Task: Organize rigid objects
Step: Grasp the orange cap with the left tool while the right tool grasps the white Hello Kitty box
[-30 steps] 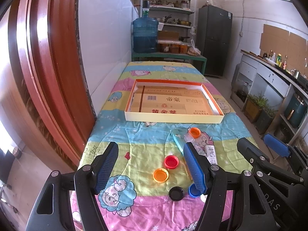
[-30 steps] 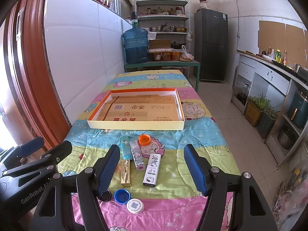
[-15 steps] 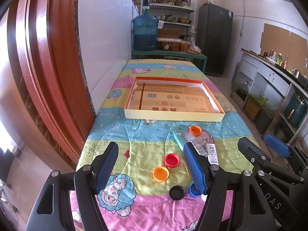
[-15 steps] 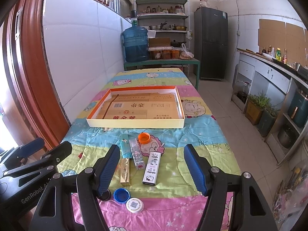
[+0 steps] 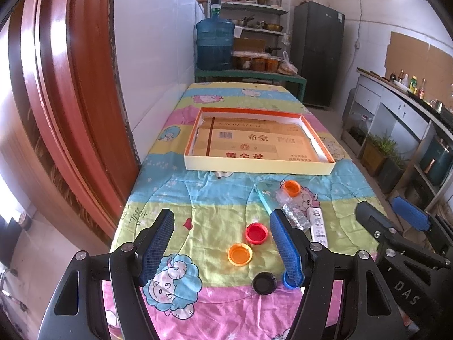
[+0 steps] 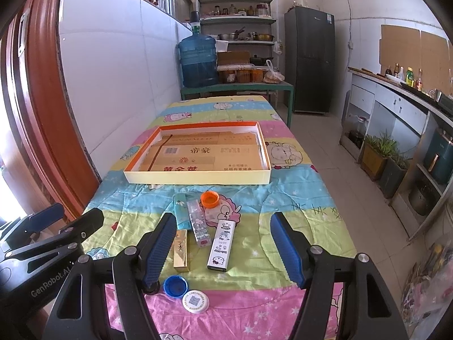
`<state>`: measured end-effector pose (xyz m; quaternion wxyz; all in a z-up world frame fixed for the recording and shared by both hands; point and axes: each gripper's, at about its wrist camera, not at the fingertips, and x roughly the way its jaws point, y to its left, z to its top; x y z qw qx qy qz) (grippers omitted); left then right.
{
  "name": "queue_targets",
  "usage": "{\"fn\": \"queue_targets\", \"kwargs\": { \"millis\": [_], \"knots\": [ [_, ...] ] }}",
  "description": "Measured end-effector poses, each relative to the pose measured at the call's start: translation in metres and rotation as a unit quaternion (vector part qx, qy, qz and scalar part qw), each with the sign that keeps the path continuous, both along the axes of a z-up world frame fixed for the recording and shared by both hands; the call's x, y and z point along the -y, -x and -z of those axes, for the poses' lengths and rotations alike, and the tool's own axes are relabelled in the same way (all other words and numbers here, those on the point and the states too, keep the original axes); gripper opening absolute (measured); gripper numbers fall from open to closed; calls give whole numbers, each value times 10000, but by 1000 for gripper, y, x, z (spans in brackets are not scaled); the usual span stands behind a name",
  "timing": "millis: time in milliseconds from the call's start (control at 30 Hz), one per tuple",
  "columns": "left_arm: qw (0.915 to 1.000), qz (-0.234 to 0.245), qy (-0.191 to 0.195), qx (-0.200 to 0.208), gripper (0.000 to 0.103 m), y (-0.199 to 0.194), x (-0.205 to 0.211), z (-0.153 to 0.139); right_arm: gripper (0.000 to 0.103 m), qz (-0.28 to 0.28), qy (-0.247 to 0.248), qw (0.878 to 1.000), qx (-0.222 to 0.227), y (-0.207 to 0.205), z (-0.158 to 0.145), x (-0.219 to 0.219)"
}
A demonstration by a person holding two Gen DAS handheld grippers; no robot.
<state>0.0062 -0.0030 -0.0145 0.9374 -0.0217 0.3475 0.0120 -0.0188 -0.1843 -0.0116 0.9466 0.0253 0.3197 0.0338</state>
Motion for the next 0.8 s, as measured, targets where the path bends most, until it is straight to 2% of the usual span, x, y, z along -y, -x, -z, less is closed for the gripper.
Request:
{"fn": "queue_targets", "kwargs": {
  "millis": [300,533,667,800],
  "knots": [
    [9989,-99,189,-422,72,-11,-18,36,68,154,-10,9991,-394,-9,29,16],
    [9967,268,101,-758,72,-20,-7,71,68,-3,59,9969,-780,-18,56,17],
    [9946,448,237,-910,72,-26,0,81,68,-88,6,9958,-908,-23,64,15],
    [9943,447,173,-949,71,-35,4,87,68,-178,-79,9948,-1004,-29,68,13]
  ]
}}
